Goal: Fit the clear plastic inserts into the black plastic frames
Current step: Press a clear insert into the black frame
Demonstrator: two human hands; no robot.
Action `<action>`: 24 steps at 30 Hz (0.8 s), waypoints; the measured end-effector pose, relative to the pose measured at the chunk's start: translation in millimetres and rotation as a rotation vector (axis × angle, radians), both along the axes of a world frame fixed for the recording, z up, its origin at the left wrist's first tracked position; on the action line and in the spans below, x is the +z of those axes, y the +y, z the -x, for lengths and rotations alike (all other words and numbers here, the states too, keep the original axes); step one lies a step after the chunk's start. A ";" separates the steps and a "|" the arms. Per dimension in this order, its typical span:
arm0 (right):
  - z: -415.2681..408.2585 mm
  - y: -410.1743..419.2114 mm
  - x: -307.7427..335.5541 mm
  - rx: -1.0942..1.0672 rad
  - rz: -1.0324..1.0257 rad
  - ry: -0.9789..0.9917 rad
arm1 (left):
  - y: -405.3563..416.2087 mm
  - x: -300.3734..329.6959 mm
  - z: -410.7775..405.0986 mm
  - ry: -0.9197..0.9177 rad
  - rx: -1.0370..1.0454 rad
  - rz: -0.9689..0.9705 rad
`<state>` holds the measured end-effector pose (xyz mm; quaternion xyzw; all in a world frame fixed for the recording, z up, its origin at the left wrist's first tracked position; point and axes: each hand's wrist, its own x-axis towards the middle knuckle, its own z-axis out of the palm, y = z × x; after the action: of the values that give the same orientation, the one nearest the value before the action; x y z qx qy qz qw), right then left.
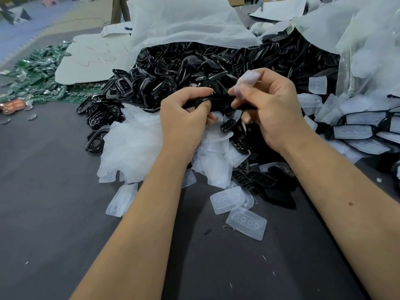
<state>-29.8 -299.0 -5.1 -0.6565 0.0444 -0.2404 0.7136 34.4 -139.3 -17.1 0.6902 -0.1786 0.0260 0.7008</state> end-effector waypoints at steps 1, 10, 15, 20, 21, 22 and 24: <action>-1.1 -0.1 -1.0 -0.021 0.031 0.007 | -0.1 0.0 0.5 0.002 0.001 -0.004; -6.0 -2.3 -2.7 -0.127 0.193 0.113 | 0.2 -0.5 2.1 0.057 -0.080 -0.019; -6.9 -4.1 -1.0 -0.122 0.188 0.089 | -0.1 -1.7 1.9 0.088 -0.152 -0.014; -7.4 -6.1 -3.8 -0.114 0.302 0.095 | 0.1 -2.1 2.9 0.082 -0.210 0.038; -7.5 -6.4 -4.3 -0.134 0.327 0.098 | 0.0 -2.0 3.2 0.083 -0.215 0.046; -7.5 -6.6 -4.7 -0.153 0.348 0.097 | -0.1 -2.1 3.5 0.083 -0.219 0.051; -7.2 -6.8 -4.3 -0.188 0.397 0.091 | -0.2 -2.5 3.8 0.085 -0.234 0.056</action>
<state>-22.5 -305.8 -9.4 -0.7872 0.0896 -0.2801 0.5421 30.5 -139.5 -19.6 0.6453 -0.2270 -0.0804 0.7249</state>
